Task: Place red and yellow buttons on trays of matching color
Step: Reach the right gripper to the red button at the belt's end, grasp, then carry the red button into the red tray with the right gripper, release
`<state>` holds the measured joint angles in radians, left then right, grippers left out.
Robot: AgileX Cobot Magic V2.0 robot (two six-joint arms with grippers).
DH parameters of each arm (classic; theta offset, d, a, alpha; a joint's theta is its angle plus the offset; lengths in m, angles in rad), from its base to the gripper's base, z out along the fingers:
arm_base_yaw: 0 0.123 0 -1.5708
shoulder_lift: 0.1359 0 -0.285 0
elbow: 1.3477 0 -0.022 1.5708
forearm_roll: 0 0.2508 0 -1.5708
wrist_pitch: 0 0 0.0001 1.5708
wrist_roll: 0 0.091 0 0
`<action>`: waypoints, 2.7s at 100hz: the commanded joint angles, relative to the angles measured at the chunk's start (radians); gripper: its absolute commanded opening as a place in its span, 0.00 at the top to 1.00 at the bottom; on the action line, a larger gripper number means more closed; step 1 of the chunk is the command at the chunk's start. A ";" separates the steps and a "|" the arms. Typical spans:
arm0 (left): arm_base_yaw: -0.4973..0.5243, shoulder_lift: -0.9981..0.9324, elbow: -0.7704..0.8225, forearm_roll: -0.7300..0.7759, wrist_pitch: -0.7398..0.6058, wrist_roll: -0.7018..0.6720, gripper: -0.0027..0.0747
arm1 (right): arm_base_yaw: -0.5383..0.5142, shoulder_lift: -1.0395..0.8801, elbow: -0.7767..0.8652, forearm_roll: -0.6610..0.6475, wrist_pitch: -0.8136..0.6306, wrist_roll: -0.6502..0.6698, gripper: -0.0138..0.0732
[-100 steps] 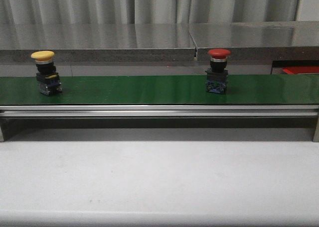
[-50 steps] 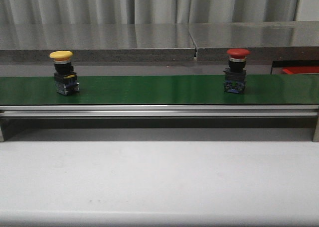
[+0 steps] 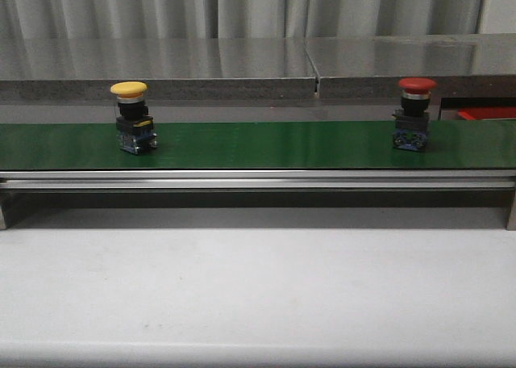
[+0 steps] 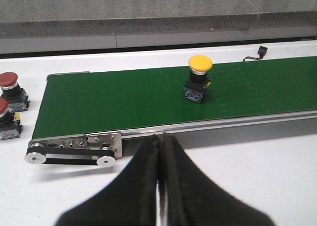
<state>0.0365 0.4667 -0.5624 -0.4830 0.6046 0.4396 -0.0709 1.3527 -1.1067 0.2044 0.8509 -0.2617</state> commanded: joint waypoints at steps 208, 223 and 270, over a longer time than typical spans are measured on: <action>-0.007 0.001 -0.025 -0.029 -0.066 -0.002 0.99 | -0.404 0.744 -0.852 -0.066 0.040 0.129 0.61; -0.007 0.001 -0.025 -0.029 -0.066 -0.002 0.99 | -0.404 0.801 -0.900 -0.067 0.044 0.122 0.61; -0.007 0.001 -0.025 -0.029 -0.066 -0.002 0.99 | -0.401 0.890 -0.922 -0.065 0.040 0.121 0.61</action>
<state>0.0365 0.4667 -0.5624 -0.4830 0.6046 0.4396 -0.4686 2.2992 -1.9934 0.1339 0.9292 -0.1355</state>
